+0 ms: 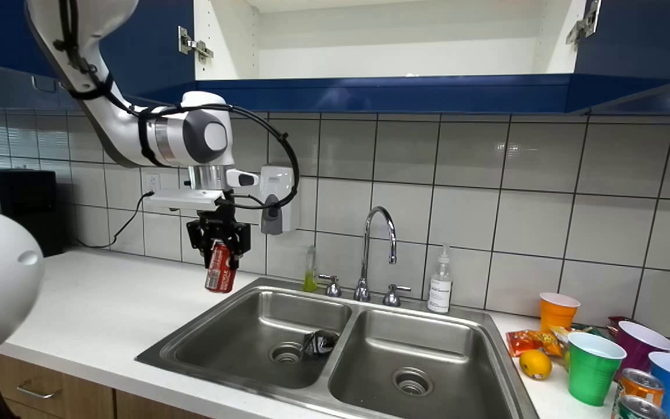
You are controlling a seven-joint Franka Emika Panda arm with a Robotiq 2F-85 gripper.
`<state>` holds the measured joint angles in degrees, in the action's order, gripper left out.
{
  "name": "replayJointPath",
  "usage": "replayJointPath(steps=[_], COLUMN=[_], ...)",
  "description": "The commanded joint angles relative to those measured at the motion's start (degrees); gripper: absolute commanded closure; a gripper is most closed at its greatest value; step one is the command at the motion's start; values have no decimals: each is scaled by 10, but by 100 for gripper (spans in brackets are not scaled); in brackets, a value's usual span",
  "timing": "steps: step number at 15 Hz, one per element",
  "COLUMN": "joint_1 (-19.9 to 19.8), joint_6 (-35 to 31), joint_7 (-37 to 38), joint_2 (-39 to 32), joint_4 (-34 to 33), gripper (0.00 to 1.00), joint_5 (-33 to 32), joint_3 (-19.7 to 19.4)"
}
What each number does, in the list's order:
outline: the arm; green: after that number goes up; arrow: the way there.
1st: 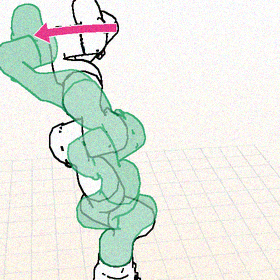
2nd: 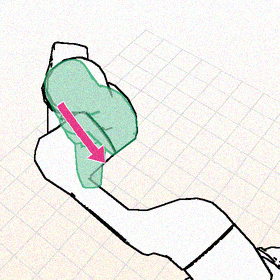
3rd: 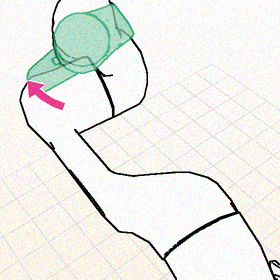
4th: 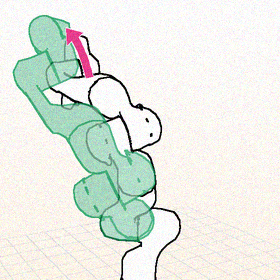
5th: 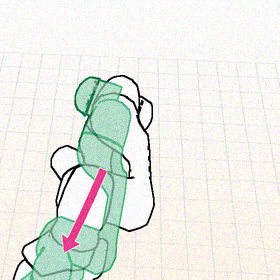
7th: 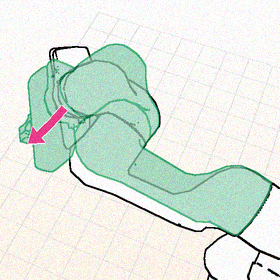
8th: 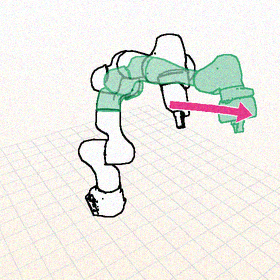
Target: Take the soda can out of the sink and put it into the cupboard
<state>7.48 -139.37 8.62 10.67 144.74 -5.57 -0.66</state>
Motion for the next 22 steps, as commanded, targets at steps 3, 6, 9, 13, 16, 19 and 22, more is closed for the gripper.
replayJointPath(steps=[3,6,9,13,16,19,22], joint_1=[-23,-26,-28,-36,-43,-47,-51], joint_6=[58,86,111,134,146,161,176], joint_7=[11,11,13,16,14,13,13], joint_2=[76,101,123,149,164,174,178], joint_4=[13,11,7,-3,-14,-28,-47], gripper=[60,60,60,60,60,60,60], joint_5=[10,16,21,14,14,13,10], joint_3=[25,27,29,32,34,35,36])
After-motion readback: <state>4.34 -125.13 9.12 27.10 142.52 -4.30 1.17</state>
